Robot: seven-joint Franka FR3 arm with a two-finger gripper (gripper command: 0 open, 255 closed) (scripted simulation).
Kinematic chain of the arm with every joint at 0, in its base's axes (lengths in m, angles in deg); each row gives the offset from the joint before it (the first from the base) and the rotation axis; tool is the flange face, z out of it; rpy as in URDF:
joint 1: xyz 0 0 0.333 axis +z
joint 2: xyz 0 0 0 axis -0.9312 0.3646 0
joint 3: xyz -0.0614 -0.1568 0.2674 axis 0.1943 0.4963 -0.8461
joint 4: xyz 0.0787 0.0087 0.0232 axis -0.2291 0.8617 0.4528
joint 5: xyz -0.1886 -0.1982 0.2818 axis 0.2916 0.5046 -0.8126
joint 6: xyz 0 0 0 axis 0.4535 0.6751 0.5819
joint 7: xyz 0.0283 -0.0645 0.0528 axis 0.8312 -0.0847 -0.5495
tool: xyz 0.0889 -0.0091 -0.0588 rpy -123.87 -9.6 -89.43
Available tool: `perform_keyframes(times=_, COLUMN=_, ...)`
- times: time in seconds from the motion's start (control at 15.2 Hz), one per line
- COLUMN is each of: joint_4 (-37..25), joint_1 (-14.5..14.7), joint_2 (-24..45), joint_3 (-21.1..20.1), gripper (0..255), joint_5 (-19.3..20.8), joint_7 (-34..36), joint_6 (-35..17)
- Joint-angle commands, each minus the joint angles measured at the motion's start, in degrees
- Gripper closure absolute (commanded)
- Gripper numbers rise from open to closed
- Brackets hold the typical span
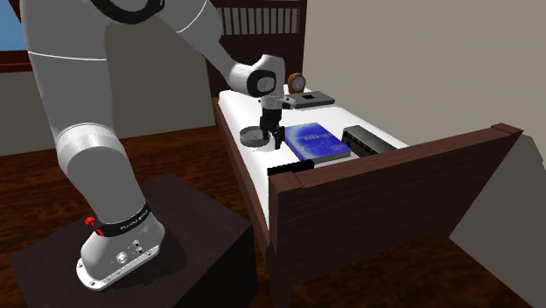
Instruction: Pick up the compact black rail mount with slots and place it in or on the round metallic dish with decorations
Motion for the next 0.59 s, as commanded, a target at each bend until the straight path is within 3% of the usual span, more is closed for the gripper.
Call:
perform_keyframes(times=0.0, joint_4=-2.5, joint_1=-0.5, joint_2=3.8, joint_3=0.6, gripper=0, joint_5=0.0, joint_7=0.6, joint_6=-1.4)
perform_keyframes(times=0.53, joint_4=-15.0, joint_1=-3.1, joint_2=19.6, joint_3=2.8, gripper=0, joint_5=-1.0, joint_7=2.1, joint_6=-4.8)
